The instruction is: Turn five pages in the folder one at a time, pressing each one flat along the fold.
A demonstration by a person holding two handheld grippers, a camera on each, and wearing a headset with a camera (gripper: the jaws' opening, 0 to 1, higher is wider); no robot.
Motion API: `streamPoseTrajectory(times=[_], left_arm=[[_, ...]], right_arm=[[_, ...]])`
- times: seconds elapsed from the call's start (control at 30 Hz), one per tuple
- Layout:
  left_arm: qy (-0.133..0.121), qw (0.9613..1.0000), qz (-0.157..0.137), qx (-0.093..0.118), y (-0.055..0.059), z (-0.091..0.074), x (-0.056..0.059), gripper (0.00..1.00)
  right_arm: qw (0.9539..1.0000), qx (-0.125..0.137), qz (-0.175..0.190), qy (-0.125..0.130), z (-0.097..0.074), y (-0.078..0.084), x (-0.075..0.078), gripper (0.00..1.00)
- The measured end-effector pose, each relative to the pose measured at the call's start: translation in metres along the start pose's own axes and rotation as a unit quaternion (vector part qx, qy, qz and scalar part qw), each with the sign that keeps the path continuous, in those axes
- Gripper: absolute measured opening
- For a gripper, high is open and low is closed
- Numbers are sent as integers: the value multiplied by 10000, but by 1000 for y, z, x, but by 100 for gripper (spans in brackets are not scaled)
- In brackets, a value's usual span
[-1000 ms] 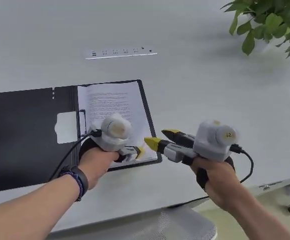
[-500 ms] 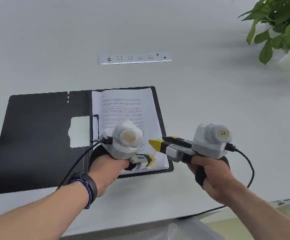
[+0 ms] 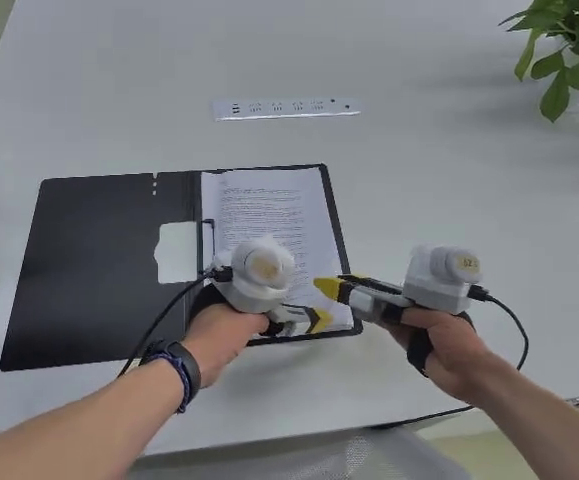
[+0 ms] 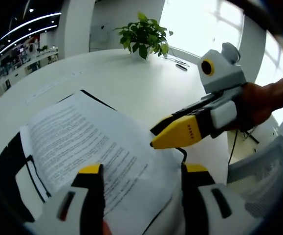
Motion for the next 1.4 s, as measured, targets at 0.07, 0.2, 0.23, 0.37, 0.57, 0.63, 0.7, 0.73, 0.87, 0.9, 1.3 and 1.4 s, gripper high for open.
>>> streamPoseTrajectory(times=[0.07,0.2,0.23,0.37,0.57,0.63,0.7,0.73,0.87,0.9,1.3,1.4], left_arm=[[3,10000,24,7,1,-4,0,65],[-56,9999,74,55,2,-17,-3,65],[-78,9999,65,82,3,-21,-5,65],[-163,9997,35,165,3,-33,-11,66],[-314,9989,-20,354,4,-55,-17,66],[-355,9986,-44,398,5,-61,-19,67],[-406,9981,-79,453,5,-67,-23,67],[-426,9979,-100,481,5,-70,-24,67],[-521,9970,-126,554,7,-82,-30,67],[-563,9967,-139,576,7,-86,-32,67],[-877,9918,-278,882,11,-133,-56,68],[-948,9908,-292,924,13,-143,-63,69]], right_arm=[[10000,53,67,32,-1,2,1,26],[9997,165,191,73,-4,2,-1,22],[9995,194,222,79,-5,2,-1,21],[9994,233,208,115,-6,2,-3,15],[9984,399,358,169,-5,-2,-5,5],[9982,423,380,183,-6,-4,-7,3],[9980,431,418,194,-5,-5,-7,2],[9977,444,464,206,-5,-5,-7,1],[9946,708,727,218,-6,-15,-10,0],[9948,713,696,222,-5,-17,-13,0],[9942,950,511,-1,5,-43,-43,0],[9943,967,426,-109,12,-50,-54,0]])
Point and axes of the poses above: the centre of the closed fingertips' face, and the gripper's own axes: z roughly forward along the fingers, x roughly to its right, y roughly out of its underside, the point moved 2 cm from there along -z, roughly backward along the fingers, and after that the axes turned 15 degrees about -z, right-handed, at the moved point
